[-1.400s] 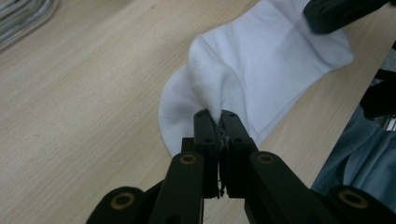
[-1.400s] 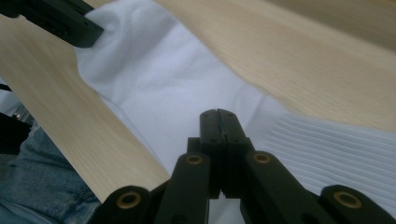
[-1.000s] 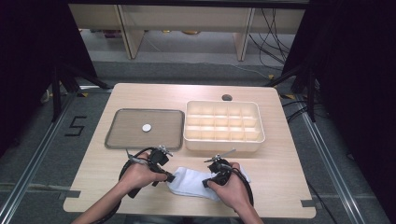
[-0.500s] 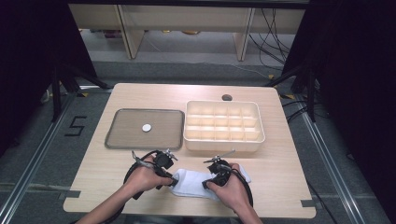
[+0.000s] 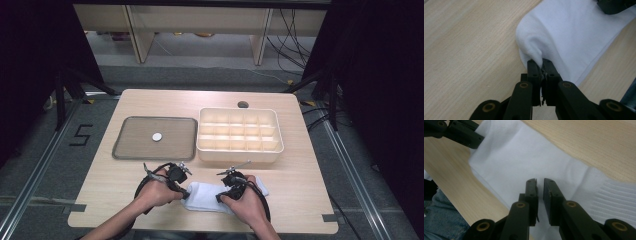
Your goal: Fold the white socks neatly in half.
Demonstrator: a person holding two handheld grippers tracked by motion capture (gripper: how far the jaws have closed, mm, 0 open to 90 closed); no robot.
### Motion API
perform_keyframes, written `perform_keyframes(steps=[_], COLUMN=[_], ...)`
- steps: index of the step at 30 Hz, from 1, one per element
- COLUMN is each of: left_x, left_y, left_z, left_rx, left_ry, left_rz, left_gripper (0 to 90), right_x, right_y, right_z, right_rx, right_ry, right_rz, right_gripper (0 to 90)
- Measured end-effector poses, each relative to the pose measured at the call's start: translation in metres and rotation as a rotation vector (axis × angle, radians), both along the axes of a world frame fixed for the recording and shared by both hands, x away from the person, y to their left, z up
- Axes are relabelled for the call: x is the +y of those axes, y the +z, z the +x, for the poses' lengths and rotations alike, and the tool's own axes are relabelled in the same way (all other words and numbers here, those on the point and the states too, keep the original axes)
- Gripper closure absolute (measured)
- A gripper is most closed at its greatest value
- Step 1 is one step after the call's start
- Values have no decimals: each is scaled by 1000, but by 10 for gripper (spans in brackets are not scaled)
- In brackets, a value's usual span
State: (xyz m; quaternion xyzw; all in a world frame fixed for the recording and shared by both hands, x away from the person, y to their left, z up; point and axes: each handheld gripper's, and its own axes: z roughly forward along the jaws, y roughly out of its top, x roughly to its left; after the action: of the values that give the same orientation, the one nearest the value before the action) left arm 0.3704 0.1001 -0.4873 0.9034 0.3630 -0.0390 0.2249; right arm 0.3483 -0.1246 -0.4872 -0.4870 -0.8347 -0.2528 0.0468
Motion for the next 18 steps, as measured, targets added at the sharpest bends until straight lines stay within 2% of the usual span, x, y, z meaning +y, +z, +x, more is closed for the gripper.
perform_keyframes(steps=[1, 5, 7, 8, 13, 14, 15, 16, 18], left_x=[0, 7, 10, 13, 17, 17, 17, 18, 19], left_y=[0, 2, 7, 13, 21, 22, 23, 24, 30], left_z=[0, 4, 5, 7, 10, 10, 10, 11, 13], left_rx=[0, 52, 60, 70, 73, 79, 85, 89, 81], left_ry=[0, 7, 8, -9, -11, 7, 17, 15, 12], left_rz=[0, -45, -59, -74, -93, -119, -129, -143, -148], left_gripper=[865, 867, 867, 867, 867, 866, 866, 867, 866], right_x=[0, -2, -1, -1, 3, 4, 4, 4, 6], right_y=[0, 2, 4, 6, 4, 1, 1, -2, -3], right_z=[0, 0, 0, 1, 1, 1, 1, 3, 3], right_rx=[0, -17, -18, -39, -27, -16, -16, -27, -23], right_ry=[0, -2, -6, 4, 14, 23, 23, 46, 46], right_rz=[0, 0, 3, 10, 9, -4, -4, 4, 9], right_gripper=[820, 821, 826, 838, 875, 888, 888, 891, 896])
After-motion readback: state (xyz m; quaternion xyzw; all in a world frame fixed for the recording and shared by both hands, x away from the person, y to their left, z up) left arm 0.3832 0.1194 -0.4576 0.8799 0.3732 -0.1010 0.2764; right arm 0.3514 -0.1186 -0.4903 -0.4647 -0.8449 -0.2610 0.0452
